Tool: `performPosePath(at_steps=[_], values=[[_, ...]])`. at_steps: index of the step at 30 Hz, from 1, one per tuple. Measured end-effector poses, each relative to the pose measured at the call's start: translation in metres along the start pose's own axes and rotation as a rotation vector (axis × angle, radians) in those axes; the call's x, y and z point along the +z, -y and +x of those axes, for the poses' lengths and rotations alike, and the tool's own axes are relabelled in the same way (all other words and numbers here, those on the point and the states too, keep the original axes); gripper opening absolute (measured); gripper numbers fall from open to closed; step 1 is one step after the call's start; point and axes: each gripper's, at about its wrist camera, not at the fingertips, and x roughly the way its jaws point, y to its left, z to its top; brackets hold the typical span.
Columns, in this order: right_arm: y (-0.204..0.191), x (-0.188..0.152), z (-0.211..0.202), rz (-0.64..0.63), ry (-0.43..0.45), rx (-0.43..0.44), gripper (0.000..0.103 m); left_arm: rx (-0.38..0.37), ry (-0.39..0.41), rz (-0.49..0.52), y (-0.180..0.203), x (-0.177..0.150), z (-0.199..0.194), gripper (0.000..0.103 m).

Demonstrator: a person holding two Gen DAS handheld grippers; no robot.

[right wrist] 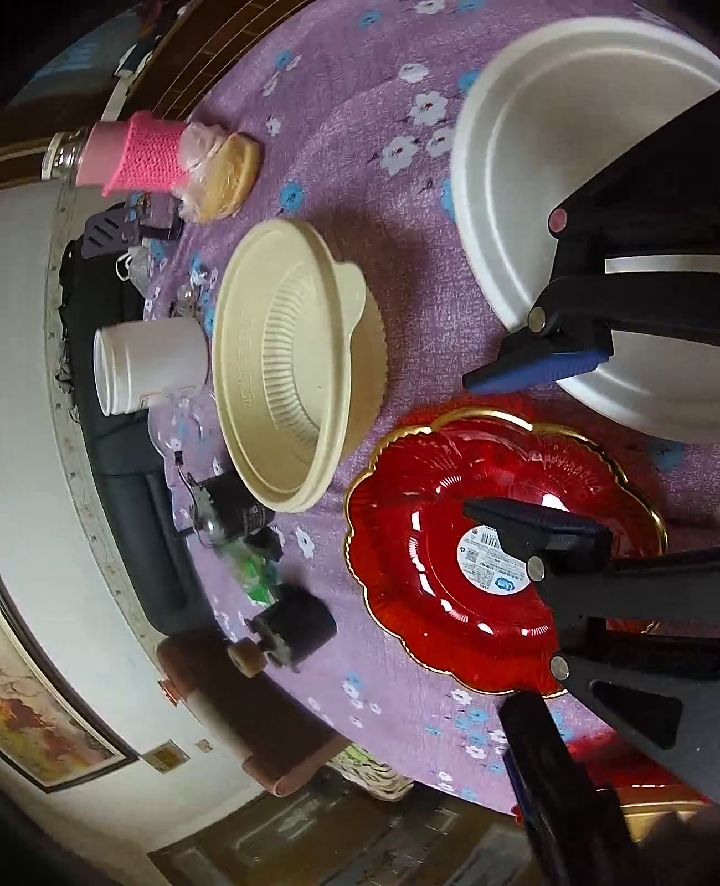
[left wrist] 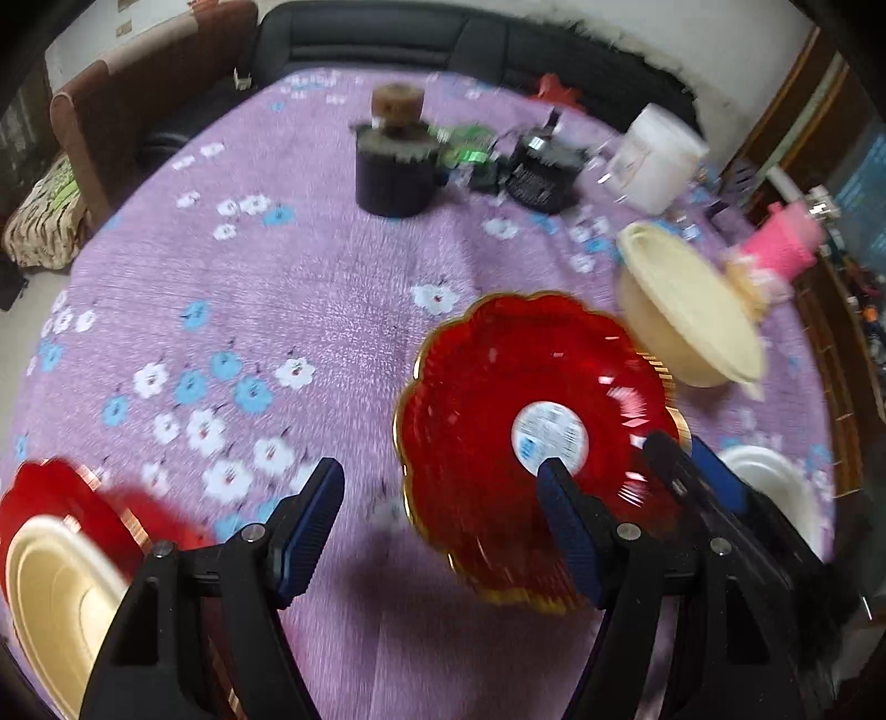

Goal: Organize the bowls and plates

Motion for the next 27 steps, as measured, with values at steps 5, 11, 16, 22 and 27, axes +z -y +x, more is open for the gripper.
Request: performPosePath(at_steps=[5,11,16,22,27], values=[[-0.013,-0.007,0.006,-0.055,-0.036,0.023,0.04,0.025,-0.047,-0.007,0.004,0.005,0.027,0.07],[-0.001,-0.01,0.003,0.006,-0.036,0.065,0.021,0.0,-0.061,-0.006,0.0,-0.001,0.015,0.031],[-0.003,-0.009,-0.023,0.038,0.043,0.174,0.018,-0.023,0.016,-0.014,-0.015,-0.019,-0.023,0.031],[-0.038,-0.019,-0.056,-0.041,0.13,0.231,0.017,-0.067,0.108,-0.056,-0.05,-0.05,-0.078,0.031],[-0.09,-0.042,-0.074,-0.128,0.121,0.284,0.018,-0.062,0.18,-0.114,-0.097,-0.081,-0.115,0.031]])
